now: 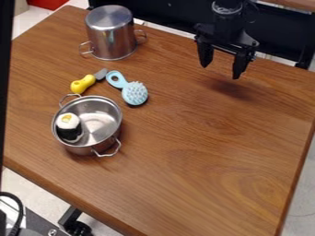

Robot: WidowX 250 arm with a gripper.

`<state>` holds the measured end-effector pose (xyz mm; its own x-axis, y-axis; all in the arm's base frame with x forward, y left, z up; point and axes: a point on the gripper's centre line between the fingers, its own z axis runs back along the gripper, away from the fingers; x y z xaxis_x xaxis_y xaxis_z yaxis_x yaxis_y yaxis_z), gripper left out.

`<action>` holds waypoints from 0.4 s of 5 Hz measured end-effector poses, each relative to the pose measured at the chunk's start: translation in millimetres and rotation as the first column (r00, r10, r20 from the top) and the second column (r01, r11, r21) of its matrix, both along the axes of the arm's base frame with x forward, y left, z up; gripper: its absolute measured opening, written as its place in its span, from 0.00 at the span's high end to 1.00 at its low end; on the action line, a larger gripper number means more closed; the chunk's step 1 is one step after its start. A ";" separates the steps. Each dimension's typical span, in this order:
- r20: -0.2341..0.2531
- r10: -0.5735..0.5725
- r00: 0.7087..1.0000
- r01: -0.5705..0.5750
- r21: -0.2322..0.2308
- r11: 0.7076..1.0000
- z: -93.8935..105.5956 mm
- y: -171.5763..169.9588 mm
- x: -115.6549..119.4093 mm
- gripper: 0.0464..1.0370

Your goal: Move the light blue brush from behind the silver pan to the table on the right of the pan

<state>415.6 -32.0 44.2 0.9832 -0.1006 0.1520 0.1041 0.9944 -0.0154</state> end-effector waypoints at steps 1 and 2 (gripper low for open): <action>-0.054 0.005 0.999 -0.004 0.003 1.000 -19.3 -0.2 -6.9 0.04; -0.066 0.040 0.997 -0.040 -0.005 0.999 -22.4 2.8 -10.0 0.04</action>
